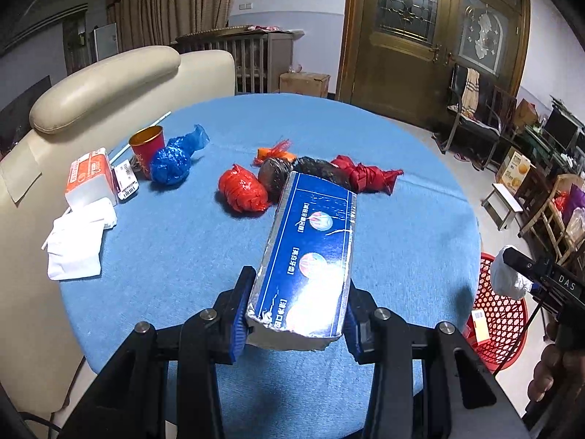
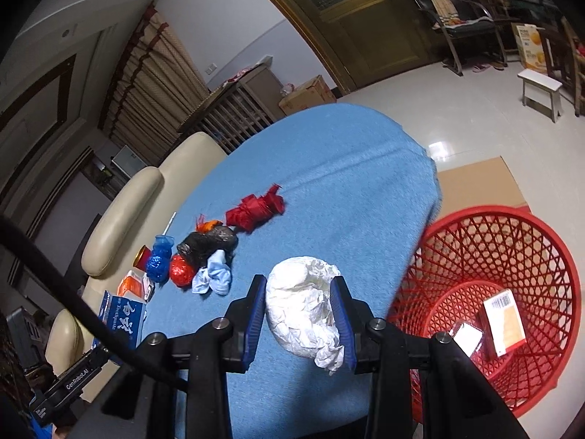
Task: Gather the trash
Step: 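Carry carton with left gripper and paper ball with right gripper into basket, release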
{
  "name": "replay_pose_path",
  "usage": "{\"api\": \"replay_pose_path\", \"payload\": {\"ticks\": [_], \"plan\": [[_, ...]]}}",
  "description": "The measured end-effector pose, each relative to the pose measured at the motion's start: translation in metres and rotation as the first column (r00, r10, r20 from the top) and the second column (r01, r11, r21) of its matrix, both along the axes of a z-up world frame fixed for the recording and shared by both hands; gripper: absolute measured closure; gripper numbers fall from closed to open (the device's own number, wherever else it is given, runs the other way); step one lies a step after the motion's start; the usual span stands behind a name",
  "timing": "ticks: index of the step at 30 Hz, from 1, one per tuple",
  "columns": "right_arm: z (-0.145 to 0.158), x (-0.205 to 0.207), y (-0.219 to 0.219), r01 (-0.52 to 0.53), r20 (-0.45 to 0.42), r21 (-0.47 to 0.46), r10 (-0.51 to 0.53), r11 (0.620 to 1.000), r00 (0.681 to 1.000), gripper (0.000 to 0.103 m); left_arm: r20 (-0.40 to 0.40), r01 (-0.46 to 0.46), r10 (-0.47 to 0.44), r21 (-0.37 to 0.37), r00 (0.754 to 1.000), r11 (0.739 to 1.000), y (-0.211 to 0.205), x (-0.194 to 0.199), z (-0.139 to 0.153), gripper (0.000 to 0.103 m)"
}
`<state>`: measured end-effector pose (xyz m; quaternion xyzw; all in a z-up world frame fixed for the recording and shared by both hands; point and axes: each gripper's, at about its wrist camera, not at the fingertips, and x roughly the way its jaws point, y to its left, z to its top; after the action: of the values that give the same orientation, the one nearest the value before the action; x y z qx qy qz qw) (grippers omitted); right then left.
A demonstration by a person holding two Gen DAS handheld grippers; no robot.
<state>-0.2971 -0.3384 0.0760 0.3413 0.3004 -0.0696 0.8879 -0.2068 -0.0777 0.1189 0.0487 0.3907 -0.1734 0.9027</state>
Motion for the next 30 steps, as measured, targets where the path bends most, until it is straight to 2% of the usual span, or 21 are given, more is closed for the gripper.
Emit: {"api": "replay_pose_path", "payload": {"ticks": [18,25,30], "plan": [[-0.001,-0.013,-0.014,0.041,0.002,0.008,-0.041,0.999,0.999,0.065,-0.002,0.023,-0.023,0.010,1.000,1.000,-0.009,-0.004,-0.001,0.059],[0.002,-0.033,-0.037,0.105,0.005,-0.005,-0.105,0.994,0.994,0.065,0.004,0.089,-0.089,0.009,0.996,0.996,-0.030,-0.010,0.000,0.059],[-0.004,-0.055,-0.064,0.182,-0.018,-0.024,-0.182,0.983,0.983,0.065,0.001,0.184,-0.184,0.013,0.983,0.983,-0.063,-0.019,-0.002,0.059]]}}
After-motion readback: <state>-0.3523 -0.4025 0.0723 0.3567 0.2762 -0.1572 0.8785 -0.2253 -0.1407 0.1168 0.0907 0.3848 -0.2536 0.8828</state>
